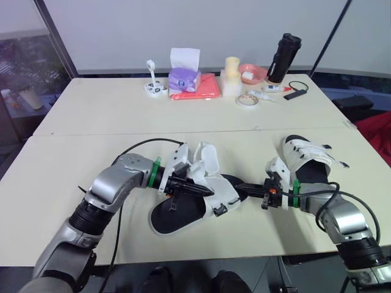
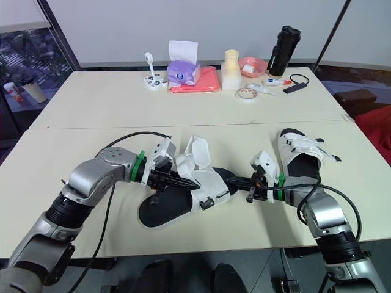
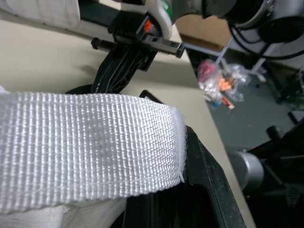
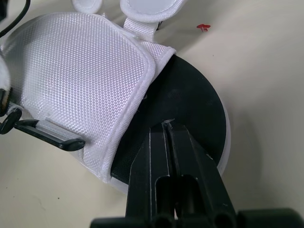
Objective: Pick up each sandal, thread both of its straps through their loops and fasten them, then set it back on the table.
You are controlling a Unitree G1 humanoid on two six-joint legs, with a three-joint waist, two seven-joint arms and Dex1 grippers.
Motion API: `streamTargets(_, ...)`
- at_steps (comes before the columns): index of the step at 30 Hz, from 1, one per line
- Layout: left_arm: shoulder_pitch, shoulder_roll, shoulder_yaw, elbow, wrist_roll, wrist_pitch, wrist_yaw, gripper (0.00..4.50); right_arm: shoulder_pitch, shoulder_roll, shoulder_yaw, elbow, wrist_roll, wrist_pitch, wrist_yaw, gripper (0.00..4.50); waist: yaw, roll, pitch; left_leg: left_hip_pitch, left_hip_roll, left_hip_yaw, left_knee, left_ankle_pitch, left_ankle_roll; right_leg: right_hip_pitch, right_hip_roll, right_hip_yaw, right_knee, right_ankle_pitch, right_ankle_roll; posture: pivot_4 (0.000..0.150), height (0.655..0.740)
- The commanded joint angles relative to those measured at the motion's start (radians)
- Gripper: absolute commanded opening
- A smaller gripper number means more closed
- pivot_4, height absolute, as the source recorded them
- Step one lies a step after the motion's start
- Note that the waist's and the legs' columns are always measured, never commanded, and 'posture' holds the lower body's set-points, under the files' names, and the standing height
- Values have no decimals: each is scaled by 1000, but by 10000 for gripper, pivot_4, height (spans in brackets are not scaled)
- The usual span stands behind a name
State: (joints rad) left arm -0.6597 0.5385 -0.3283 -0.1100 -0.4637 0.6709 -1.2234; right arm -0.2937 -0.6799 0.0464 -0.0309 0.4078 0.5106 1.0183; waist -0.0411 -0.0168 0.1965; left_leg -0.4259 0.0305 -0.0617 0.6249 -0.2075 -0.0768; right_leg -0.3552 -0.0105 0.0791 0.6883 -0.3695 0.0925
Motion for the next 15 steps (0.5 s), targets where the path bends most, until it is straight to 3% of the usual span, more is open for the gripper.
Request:
streamTargets(1, -5, 1, 1, -42, -4, 4, -6, 0, 20, 12, 3, 19, -10, 3, -9, 154, 0, 0, 0, 0, 0, 0, 0, 0, 0, 0, 0, 0, 0, 0, 0, 1500, 7400)
streamTargets(15, -71, -19, 86, -93, -105, 85, 7, 0, 35, 36, -6, 37, -10, 7, -20, 154, 0, 0, 0, 0, 0, 0, 3, 0, 0, 1, 0, 0, 2, 0, 0, 1500, 7400)
